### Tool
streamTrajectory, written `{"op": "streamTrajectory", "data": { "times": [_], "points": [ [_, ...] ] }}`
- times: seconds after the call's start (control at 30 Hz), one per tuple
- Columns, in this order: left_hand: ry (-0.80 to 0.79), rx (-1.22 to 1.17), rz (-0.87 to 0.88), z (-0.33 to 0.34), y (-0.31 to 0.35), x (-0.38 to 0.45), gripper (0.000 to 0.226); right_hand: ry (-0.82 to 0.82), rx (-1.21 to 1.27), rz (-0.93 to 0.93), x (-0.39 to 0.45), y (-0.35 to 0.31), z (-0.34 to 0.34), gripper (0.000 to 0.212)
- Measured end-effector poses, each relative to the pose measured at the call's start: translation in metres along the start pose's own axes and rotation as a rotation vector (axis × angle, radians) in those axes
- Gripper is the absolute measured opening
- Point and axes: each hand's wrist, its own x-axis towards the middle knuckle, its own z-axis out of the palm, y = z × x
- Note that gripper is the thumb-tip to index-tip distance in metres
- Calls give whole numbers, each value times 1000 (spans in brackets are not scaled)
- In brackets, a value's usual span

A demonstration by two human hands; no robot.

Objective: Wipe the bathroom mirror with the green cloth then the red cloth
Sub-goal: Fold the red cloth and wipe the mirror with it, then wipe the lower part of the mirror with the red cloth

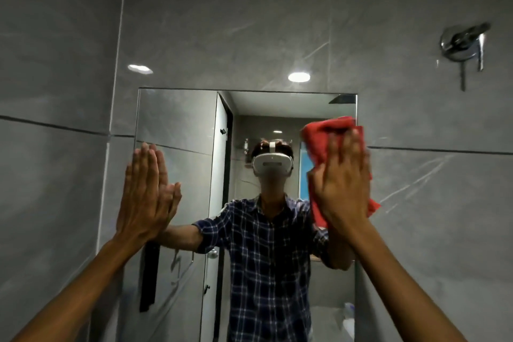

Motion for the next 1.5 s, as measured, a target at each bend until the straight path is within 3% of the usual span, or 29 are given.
{"op": "streamTrajectory", "data": {
  "times": [0.1,0.2,0.33,0.4,0.53,0.6,0.67,0.77,0.93,1.0,1.07,1.17,1.27,1.33,1.43,1.5],
  "points": [
    [-39,17,-14,3,-6,-2,81,102,102,433,62,-22,-10,76],
    [-89,76,-63,13,-18,-2,82,142,138,509,97,-81,-5,75],
    [-110,81,-43,20,-28,-2,77,150,226,193,76,-185,21,74],
    [-79,56,-40,18,-28,-2,74,50,273,-59,50,-221,33,78],
    [-32,43,-26,12,-20,-2,71,-111,76,-659,9,-189,42,81],
    [-39,30,-32,11,-18,-2,72,-102,22,-721,2,-141,35,80],
    [-46,25,-43,13,-19,-3,73,-67,30,-492,-7,-88,27,79],
    [-68,43,-53,21,-24,-3,75,14,48,25,-34,-32,17,74],
    [-89,67,-34,20,-25,-3,78,150,124,591,-41,-84,28,71],
    [-88,57,-42,17,-23,-3,77,152,155,628,-34,-129,31,73],
    [-97,42,-58,13,-21,-3,77,117,157,428,-36,-170,35,72],
    [-124,-3,-43,1,-15,-3,75,-23,211,-107,-54,-201,40,76],
    [-185,-74,-122,-14,-11,-12,75,-164,147,-593,-76,-183,41,71],
    [-195,-150,-249,-25,5,-42,70,-256,107,-792,-95,-160,32,62],
    [-188,-349,-403,-45,58,-116,67,-423,201,-852,-127,-125,10,62],
    [-250,-599,-602,-56,113,-161,64,-560,402,-687,-154,-102,-10,59]
  ]
}}
